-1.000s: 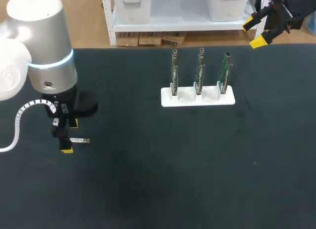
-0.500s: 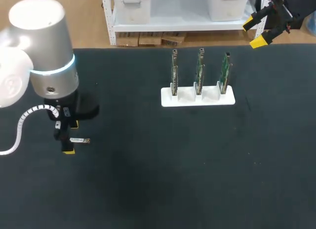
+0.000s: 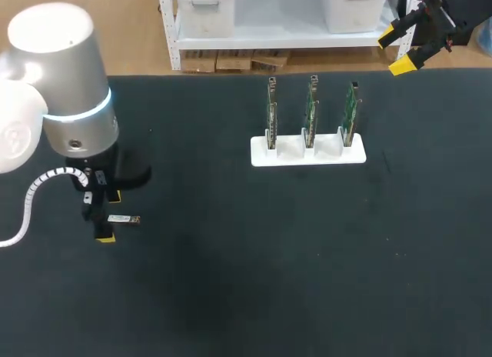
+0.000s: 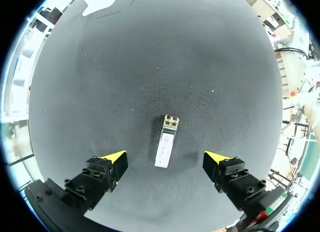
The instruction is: Pick up the optical module with the left hand, and insert it into the network port with the right hand.
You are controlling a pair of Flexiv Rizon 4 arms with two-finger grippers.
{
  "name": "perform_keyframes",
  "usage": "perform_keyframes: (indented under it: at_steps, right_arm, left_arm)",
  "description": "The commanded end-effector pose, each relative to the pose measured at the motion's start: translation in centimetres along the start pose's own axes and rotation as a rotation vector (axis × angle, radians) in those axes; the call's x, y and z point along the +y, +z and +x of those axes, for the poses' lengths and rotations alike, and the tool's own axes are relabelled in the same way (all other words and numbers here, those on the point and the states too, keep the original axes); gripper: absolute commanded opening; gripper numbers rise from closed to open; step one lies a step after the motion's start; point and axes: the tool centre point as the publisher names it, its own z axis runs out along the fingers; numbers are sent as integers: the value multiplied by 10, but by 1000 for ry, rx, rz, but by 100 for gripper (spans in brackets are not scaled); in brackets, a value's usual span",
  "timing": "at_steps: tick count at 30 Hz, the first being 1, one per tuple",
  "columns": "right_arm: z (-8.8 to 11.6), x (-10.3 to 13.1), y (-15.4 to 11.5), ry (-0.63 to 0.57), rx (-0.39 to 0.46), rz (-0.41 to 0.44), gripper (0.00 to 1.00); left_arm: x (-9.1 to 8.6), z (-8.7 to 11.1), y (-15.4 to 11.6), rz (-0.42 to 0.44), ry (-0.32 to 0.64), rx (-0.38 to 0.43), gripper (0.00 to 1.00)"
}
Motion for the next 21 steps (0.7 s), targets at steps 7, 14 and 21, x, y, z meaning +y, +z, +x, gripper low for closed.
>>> perform_keyframes:
  at_steps: [7, 14, 21]
  right_arm:
    - [0, 2, 0, 0, 0, 5, 100]
    - [0, 2, 0, 0, 0, 5, 100]
    - [0, 2, 0, 0, 0, 5, 100]
  left_arm:
    - [6, -1, 5, 1, -4, -5, 100]
    - [6, -2, 6, 0, -3, -5, 100]
    - [6, -1, 7, 3, -9, -5, 9]
